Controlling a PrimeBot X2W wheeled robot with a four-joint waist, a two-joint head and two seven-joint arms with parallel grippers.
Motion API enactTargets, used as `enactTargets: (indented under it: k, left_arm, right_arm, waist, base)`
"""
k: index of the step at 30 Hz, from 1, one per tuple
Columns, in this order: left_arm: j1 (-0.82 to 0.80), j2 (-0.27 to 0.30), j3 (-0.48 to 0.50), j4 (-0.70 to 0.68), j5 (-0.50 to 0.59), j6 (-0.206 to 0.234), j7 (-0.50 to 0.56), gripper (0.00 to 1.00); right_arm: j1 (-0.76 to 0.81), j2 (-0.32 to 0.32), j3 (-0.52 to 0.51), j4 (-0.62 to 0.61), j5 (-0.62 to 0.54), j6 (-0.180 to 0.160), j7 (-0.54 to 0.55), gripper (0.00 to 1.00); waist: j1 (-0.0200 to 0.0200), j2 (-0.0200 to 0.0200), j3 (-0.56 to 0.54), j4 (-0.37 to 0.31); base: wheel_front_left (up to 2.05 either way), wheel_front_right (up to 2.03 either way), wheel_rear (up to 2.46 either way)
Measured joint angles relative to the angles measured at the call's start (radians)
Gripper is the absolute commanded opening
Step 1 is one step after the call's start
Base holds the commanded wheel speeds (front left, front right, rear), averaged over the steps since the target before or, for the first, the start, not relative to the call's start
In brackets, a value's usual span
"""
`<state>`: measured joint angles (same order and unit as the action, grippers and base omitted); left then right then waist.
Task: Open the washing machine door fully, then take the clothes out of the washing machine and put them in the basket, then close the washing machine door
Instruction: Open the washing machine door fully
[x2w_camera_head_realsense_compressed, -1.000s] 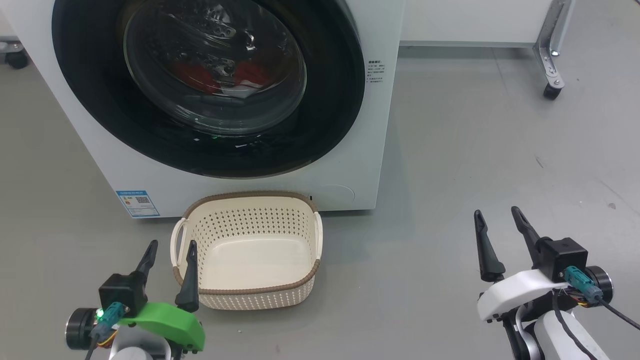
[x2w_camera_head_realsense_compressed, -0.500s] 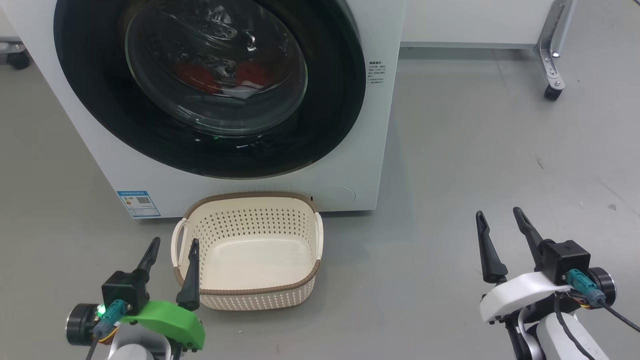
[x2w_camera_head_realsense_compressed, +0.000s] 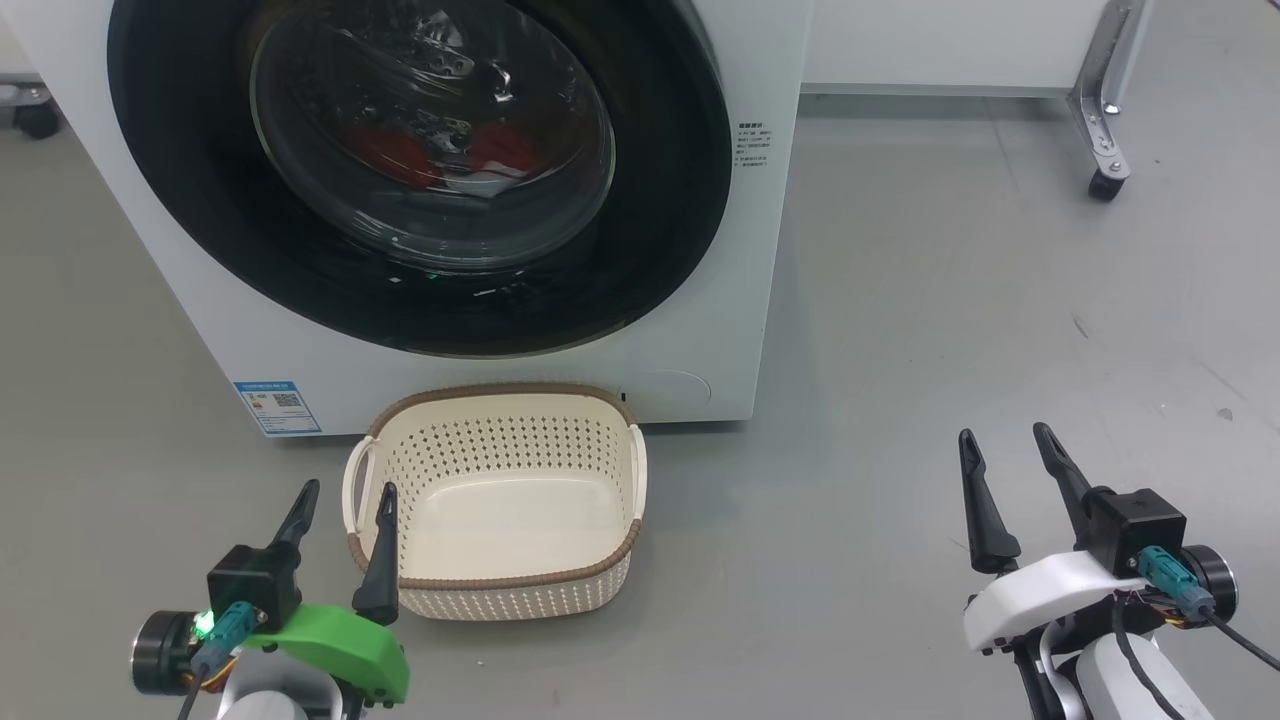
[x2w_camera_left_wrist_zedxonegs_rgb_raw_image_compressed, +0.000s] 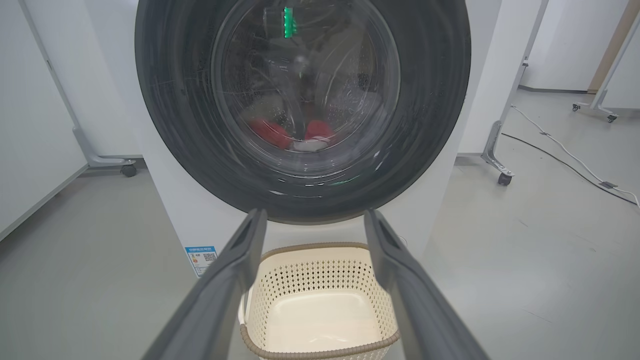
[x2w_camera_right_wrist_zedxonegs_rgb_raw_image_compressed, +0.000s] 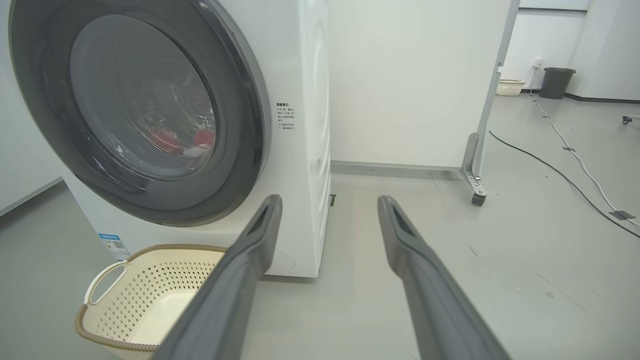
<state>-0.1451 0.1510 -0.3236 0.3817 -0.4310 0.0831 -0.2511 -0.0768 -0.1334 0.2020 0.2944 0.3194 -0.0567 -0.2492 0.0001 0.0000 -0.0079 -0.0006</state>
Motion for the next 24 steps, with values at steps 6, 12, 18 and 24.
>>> enactTargets:
  k: [6,12,18,24]
  left_arm:
    - [0.000,0.000,0.000,0.003,0.000,0.000,0.000,1.00]
    - [-0.001,-0.002,0.000,0.005,0.000,0.000,0.000,1.00]
    - [-0.002,-0.005,0.002,0.005,0.000,0.000,0.000,1.00]
    - [-0.004,-0.011,0.001,0.001,0.000,0.000,0.000,1.00]
  right_arm:
    - [0.002,0.004,-0.003,0.000,-0.006,0.002,0.000,0.01]
    - [0.004,0.006,-0.005,0.000,-0.009,0.004,0.000,0.00]
    - [0.004,0.009,-0.015,0.000,-0.009,0.020,0.000,0.00]
    - [0.003,0.031,-0.041,-0.009,0.025,0.045,0.000,0.00]
  waist:
    - [0.0000,0.0001,0.001,0.001]
    - [0.0000,0.0000,0.002,0.002]
    - [0.0000,0.0000,0.005,0.003]
    - [0.0000,0.0000,0.017,0.007]
  base:
    - [0.00,0.00,0.00]
    - [0.00,0.00,0.00]
    - [0.00,0.00,0.00]
    - [0.00,0.00,0.00]
